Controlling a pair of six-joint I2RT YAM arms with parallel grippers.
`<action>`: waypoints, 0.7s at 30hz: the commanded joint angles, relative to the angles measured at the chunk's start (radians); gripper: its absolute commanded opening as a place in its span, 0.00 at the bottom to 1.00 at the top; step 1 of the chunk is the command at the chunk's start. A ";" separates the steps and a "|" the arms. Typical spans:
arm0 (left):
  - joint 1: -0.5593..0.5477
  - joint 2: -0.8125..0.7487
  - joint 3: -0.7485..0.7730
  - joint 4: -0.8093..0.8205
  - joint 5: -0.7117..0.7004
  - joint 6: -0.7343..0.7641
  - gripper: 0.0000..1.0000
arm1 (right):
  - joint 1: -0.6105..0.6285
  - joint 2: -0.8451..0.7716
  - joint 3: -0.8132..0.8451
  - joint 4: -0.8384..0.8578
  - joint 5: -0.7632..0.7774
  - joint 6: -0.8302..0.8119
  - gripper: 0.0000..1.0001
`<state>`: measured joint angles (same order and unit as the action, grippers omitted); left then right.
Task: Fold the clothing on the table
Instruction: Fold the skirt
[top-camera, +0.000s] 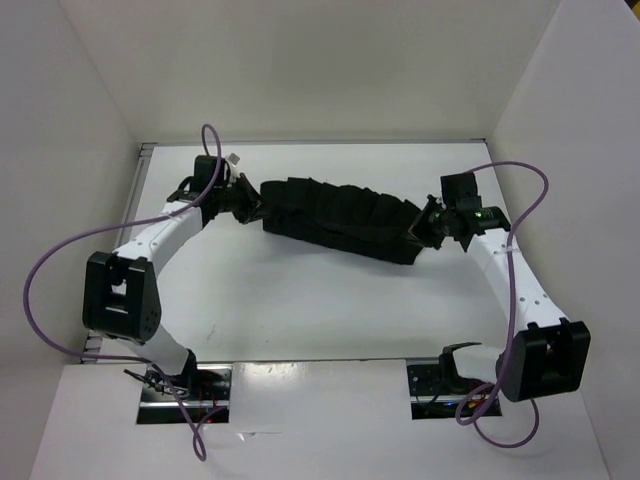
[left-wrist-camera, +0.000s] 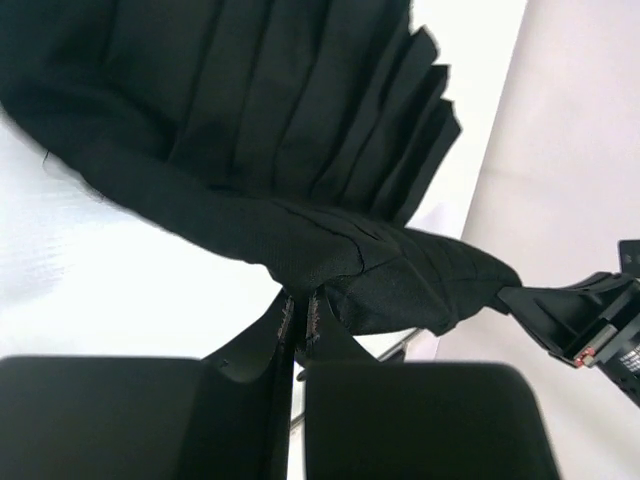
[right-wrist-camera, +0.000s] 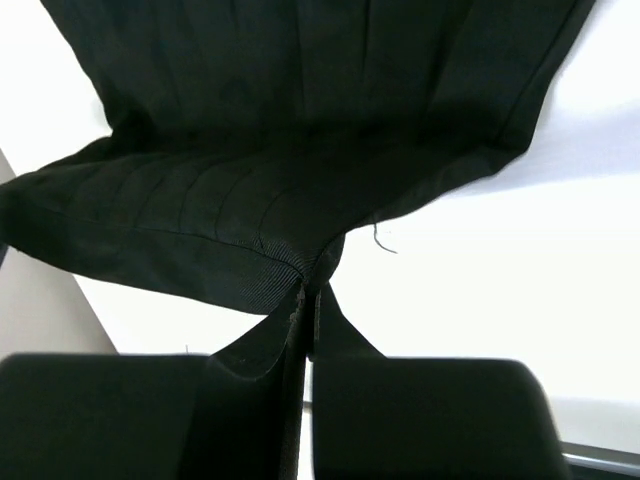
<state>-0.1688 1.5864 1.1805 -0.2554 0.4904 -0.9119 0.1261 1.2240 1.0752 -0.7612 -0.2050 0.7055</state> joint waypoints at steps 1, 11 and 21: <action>0.002 0.014 0.021 0.027 0.007 0.027 0.00 | -0.011 0.009 0.066 0.062 0.021 -0.018 0.00; 0.002 -0.537 -0.248 -0.133 -0.059 -0.079 0.00 | -0.011 -0.257 -0.055 -0.131 -0.040 0.031 0.00; -0.008 -0.360 -0.199 -0.082 -0.068 -0.044 0.00 | -0.011 -0.212 -0.061 -0.080 -0.010 0.052 0.00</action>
<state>-0.1822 1.1416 0.9356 -0.3622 0.4572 -0.9730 0.1238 0.9756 1.0019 -0.8761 -0.2546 0.7486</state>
